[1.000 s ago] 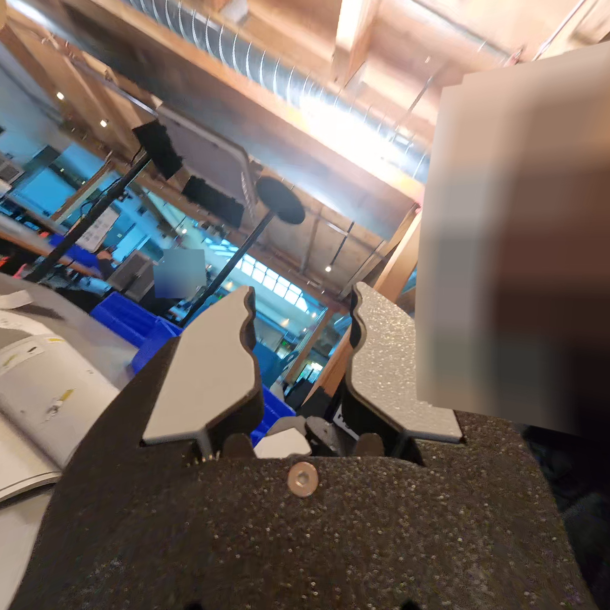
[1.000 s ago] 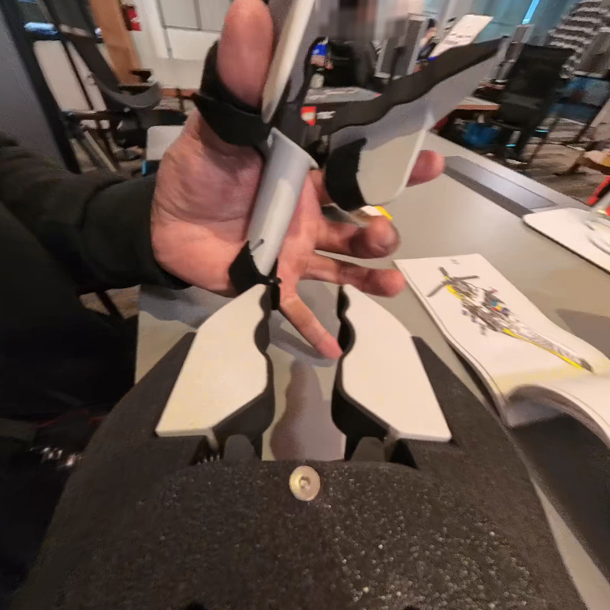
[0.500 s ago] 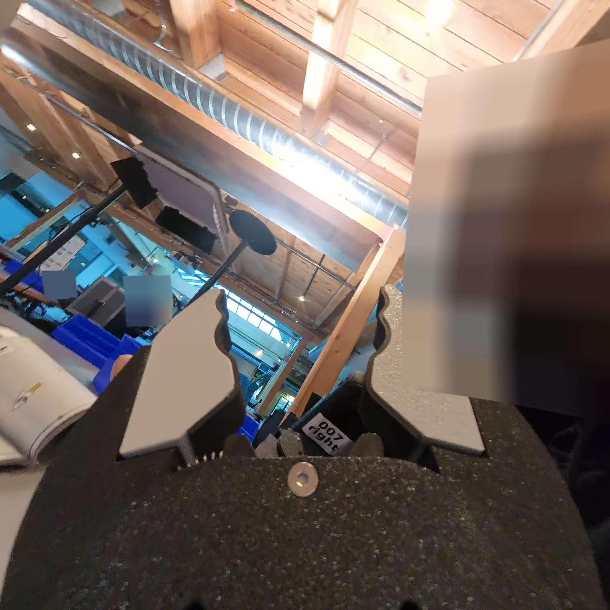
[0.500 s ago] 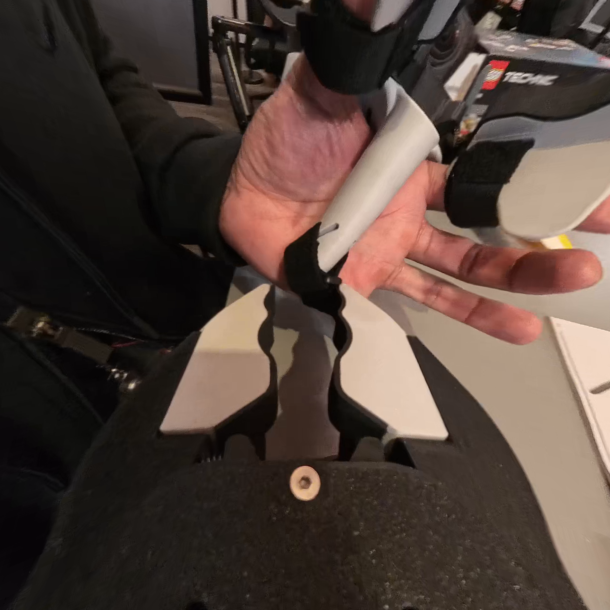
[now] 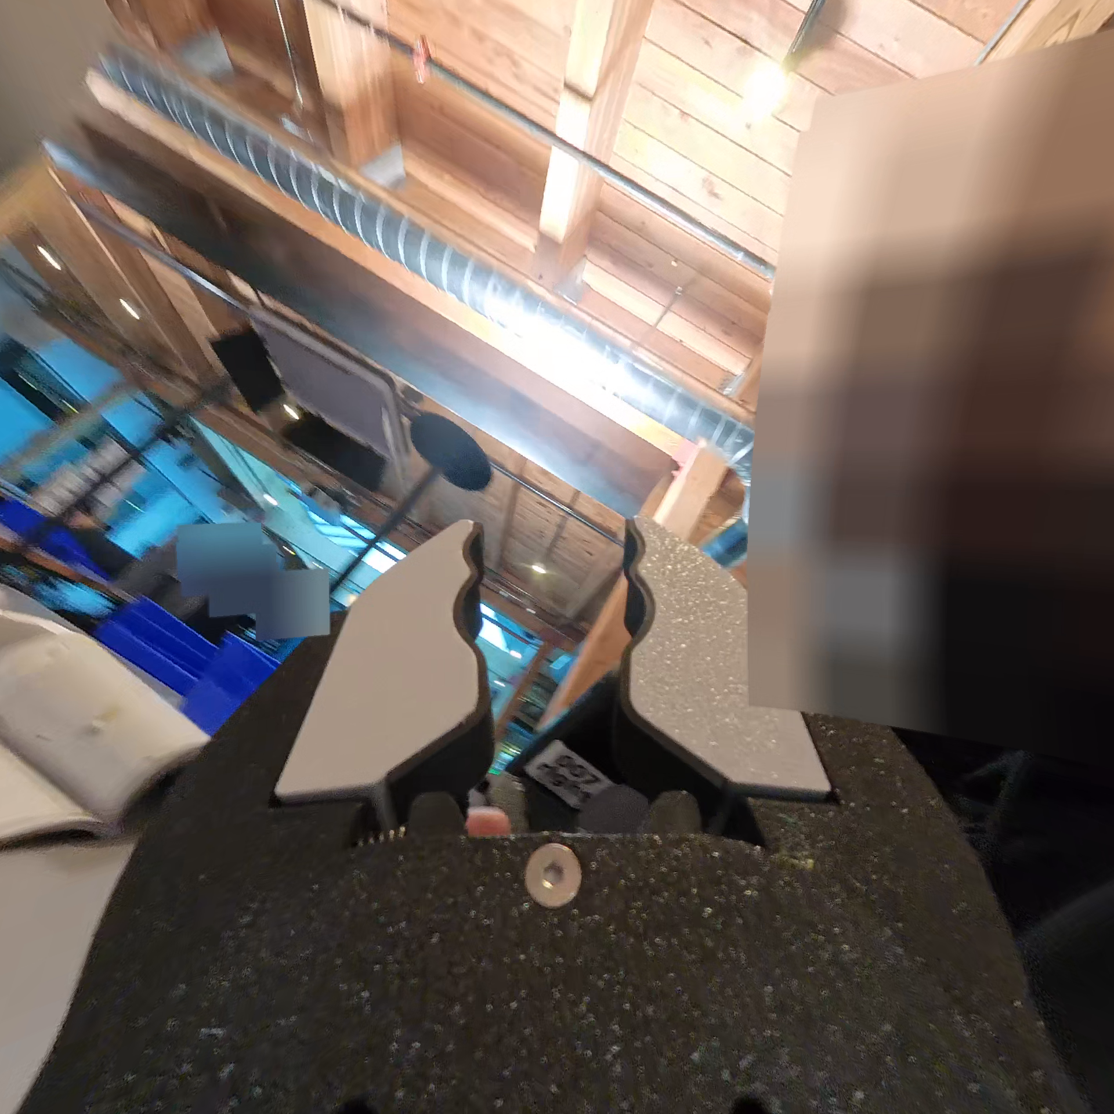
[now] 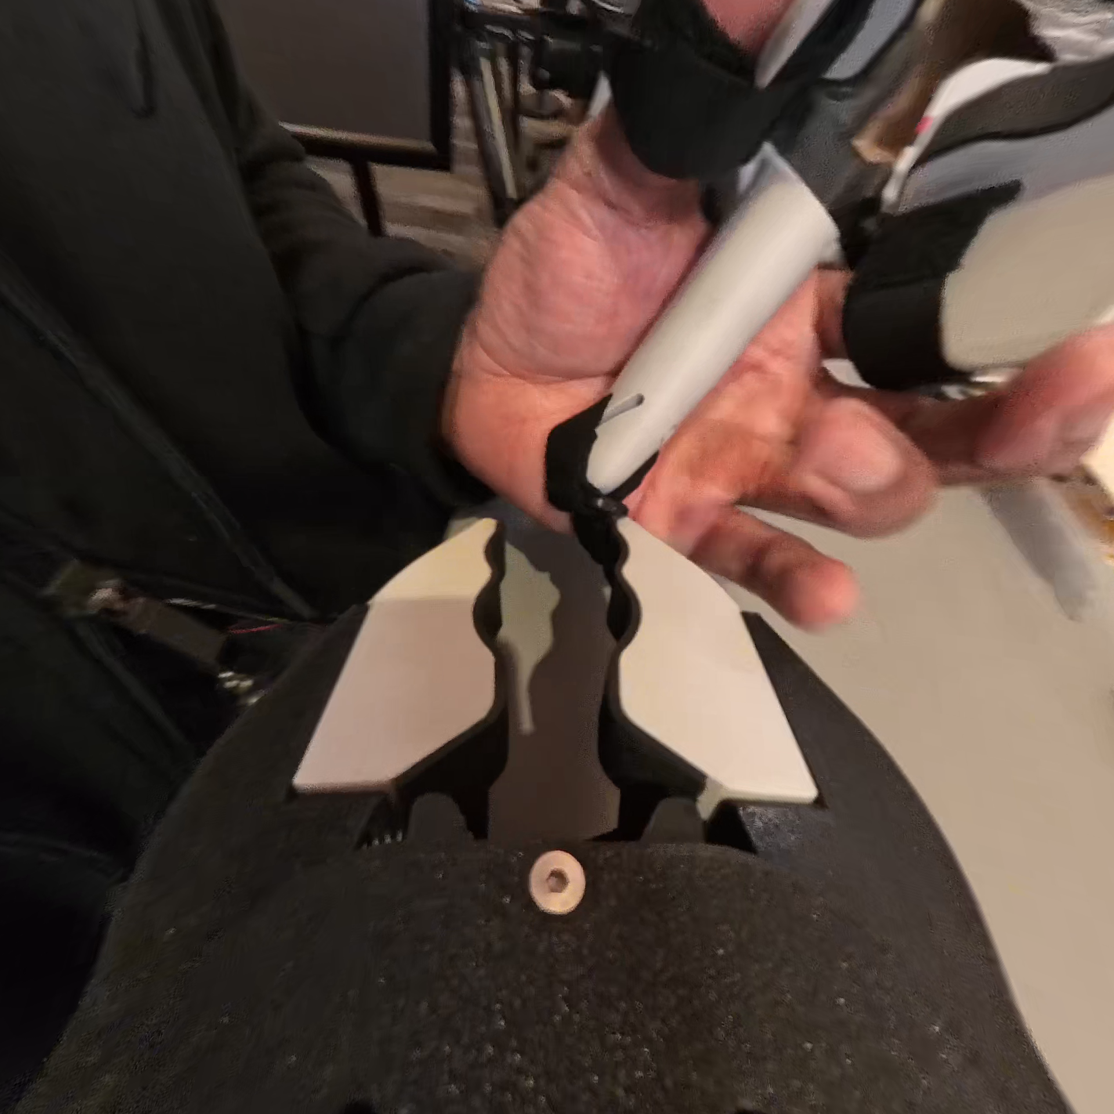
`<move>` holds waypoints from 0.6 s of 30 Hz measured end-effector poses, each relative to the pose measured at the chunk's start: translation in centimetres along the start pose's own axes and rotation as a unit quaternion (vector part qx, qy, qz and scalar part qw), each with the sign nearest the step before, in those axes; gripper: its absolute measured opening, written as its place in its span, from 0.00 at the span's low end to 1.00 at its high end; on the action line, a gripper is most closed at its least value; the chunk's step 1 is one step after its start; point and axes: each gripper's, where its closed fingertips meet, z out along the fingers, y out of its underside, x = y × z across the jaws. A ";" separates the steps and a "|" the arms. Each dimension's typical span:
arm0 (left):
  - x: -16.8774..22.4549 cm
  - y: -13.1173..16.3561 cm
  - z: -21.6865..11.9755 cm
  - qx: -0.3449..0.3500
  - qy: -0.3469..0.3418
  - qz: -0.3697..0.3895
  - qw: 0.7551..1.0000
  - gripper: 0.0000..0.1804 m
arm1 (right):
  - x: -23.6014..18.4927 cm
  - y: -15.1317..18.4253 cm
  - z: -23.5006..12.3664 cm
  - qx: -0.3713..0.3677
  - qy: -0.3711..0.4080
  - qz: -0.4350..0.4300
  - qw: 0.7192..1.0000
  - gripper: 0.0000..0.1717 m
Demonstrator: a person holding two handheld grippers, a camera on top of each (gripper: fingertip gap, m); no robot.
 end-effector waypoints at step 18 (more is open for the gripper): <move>-7.0 -2.5 0.2 -0.255 -0.159 0.433 0.850 0.16 | 10.3 3.0 0.0 -0.100 0.135 -0.111 0.979 0.23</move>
